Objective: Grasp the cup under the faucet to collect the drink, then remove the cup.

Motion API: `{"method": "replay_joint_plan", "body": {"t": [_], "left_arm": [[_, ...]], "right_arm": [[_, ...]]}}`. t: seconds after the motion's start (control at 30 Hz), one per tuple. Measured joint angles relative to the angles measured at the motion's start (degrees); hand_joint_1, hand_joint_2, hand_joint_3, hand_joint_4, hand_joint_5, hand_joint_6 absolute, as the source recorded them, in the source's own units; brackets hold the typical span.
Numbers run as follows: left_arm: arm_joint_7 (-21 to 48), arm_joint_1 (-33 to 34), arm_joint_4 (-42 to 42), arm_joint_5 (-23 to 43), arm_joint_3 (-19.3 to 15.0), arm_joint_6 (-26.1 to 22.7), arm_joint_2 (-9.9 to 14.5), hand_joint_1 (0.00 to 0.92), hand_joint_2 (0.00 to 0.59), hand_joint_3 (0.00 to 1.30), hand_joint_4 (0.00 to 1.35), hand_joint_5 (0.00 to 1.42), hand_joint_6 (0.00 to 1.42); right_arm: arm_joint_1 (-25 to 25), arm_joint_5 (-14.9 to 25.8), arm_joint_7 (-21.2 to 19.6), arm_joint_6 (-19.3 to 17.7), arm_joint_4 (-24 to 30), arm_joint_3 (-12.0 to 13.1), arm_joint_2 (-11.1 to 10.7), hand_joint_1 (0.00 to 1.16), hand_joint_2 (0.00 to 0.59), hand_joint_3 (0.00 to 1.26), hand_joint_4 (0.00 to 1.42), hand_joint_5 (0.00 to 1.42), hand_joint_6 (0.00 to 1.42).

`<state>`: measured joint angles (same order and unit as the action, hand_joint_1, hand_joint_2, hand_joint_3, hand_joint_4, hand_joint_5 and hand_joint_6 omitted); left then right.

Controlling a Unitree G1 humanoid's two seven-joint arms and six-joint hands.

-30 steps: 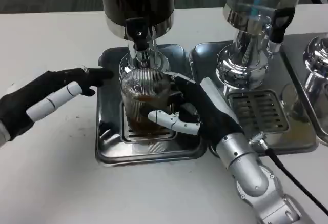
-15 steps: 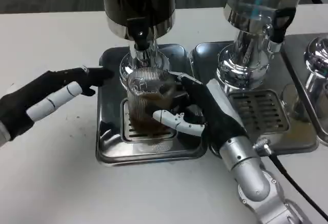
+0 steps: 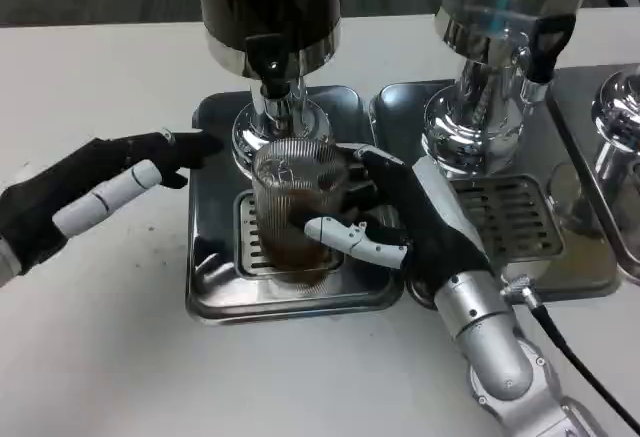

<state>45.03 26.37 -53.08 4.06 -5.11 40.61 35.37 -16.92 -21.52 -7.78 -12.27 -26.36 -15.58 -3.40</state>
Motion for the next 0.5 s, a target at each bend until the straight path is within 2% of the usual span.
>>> {"method": "replay_joint_plan", "body": {"t": [0.5], "left_arm": [[0.00, 0.00, 0.00, 0.00, 0.07, 0.52, -0.04, 0.000, 0.175, 0.25, 0.17, 0.17, 0.26]], "right_arm": [[1.30, -0.56, -0.87, -0.05, 1.09, 0.23, 0.13, 0.60, 0.246, 0.38, 0.52, 0.54, 0.44]]}}
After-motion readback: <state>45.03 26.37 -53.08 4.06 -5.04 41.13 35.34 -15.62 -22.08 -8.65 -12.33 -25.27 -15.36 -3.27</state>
